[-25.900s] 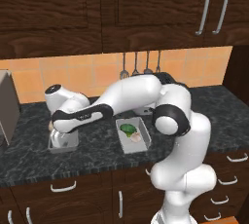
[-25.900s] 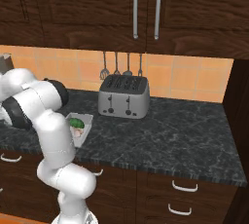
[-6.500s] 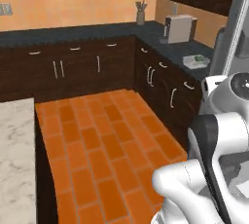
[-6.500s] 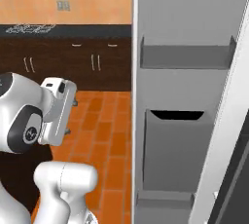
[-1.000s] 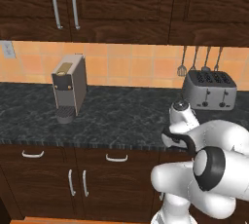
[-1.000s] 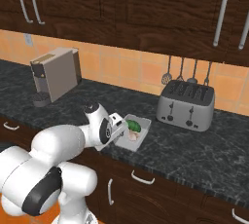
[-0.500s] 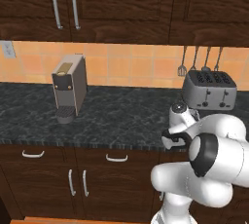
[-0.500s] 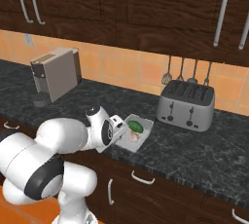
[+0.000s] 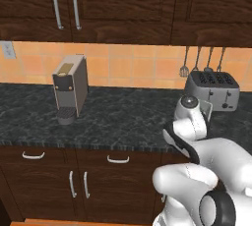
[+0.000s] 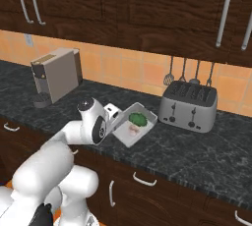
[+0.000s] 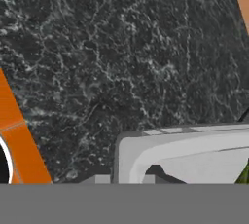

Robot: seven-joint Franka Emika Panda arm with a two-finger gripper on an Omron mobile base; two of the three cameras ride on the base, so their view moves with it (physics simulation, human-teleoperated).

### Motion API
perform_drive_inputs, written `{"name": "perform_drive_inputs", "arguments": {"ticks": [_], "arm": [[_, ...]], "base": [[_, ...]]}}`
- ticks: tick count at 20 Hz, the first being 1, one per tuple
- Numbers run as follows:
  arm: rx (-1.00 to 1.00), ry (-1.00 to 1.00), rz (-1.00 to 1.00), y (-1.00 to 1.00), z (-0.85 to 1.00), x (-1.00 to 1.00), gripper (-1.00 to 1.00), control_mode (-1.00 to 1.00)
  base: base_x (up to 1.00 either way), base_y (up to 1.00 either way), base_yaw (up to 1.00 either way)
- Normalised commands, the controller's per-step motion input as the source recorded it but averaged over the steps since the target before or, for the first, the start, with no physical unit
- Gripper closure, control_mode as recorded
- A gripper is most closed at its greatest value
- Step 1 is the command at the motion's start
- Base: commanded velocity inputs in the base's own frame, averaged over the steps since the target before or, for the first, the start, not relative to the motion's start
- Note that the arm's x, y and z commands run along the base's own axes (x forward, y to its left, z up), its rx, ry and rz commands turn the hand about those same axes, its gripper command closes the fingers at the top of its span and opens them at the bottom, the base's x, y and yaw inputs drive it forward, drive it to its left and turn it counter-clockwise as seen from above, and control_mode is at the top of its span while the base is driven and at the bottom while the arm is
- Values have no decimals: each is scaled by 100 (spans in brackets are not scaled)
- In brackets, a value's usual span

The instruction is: Take the meat container that has the steak and place it on the second highest rack of the freezer. Then take the vegetable container that has the garlic and broccoli and place it on the highest rack of the freezer.

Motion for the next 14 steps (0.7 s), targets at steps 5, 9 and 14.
{"name": "perform_drive_inputs", "arguments": {"ticks": [5, 9, 14], "arm": [[-7, 0, 30, 44, 61, -59, 100, -100], [-12, 0, 20, 45, 85, -76, 100, -100], [-14, 0, 18, 50, 86, -84, 100, -100]], "base": [[0, 0, 0], [0, 0, 0], [0, 0, 0]]}}
